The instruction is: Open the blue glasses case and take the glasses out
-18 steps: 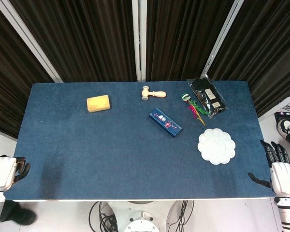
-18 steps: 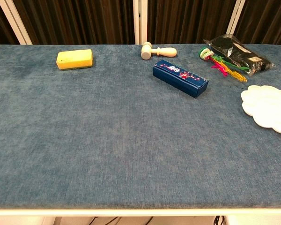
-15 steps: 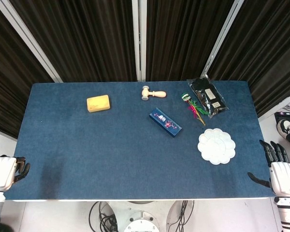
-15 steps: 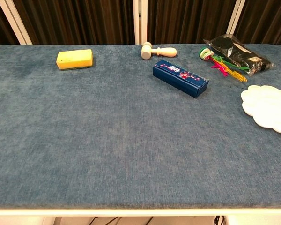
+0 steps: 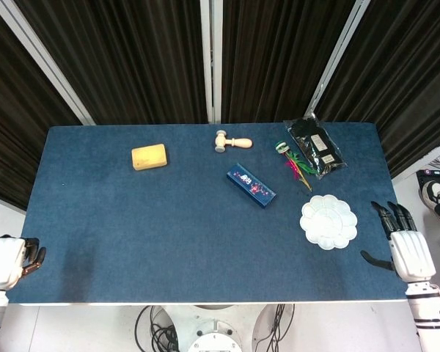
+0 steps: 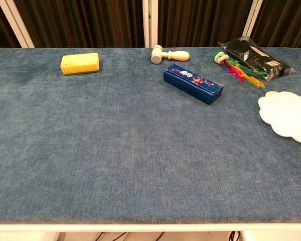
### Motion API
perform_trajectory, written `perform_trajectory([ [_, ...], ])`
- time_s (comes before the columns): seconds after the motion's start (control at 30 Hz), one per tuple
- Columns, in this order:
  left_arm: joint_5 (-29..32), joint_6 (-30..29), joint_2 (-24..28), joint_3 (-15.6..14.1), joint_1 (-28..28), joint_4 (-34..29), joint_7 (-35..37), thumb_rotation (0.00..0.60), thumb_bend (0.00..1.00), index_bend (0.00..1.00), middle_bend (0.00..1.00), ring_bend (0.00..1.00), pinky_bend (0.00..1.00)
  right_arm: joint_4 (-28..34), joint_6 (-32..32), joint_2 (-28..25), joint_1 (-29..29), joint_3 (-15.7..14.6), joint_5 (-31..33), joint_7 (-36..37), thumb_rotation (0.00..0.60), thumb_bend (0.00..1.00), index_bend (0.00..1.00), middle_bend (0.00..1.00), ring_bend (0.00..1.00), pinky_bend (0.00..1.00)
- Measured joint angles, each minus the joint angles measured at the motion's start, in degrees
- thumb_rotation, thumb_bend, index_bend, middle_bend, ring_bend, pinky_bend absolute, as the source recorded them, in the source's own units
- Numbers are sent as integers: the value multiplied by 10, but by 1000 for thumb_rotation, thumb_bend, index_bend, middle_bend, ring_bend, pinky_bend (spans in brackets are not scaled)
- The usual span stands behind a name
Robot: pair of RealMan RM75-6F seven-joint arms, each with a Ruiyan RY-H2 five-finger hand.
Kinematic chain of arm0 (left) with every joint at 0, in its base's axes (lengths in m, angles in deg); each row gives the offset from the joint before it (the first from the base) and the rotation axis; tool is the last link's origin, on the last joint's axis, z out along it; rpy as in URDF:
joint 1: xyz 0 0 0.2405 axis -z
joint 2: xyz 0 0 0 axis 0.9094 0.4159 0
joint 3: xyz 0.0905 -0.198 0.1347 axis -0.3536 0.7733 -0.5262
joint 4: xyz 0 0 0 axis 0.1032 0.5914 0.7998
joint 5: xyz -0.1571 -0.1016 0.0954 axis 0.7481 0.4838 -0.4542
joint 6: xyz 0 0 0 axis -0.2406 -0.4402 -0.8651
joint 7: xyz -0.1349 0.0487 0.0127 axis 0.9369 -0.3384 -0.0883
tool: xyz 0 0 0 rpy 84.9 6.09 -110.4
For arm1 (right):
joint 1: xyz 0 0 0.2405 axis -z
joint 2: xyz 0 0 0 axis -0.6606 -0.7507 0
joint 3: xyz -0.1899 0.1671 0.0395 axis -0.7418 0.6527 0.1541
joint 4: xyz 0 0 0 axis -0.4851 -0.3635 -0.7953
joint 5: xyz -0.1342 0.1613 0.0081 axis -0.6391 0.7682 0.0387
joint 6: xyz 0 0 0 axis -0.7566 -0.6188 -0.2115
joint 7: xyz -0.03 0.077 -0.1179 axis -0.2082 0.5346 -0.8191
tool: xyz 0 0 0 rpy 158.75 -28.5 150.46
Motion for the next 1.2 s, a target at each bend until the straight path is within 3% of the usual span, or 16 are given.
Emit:
perform_trajectory([
  [0.23,0,0,0,0,0,0,2,600,387,845,997,848,660,14,142,-2,-101,44,45,1,600,388,0,211,0,0],
  [0.5,-1,1,1,0,1,2,7,600,387,845,997,848,661,-20,339,47,-259,104,211,-34,600,618,0,242,0,0],
  [0.67,-2,2,2,-1,2,3,10,600,387,845,997,847,661,-76,402,97,-342,118,326,-87,600,637,0,243,0,0],
  [0.87,-3,2,2,-1,2,4,12,600,387,845,997,847,660,-156,444,157,-423,112,443,-147,600,645,0,245,0,0],
  [1.2,-3,2,2,-1,2,5,12,600,387,845,996,847,660,-268,493,247,-518,75,536,-212,600,654,0,245,0,0],
])
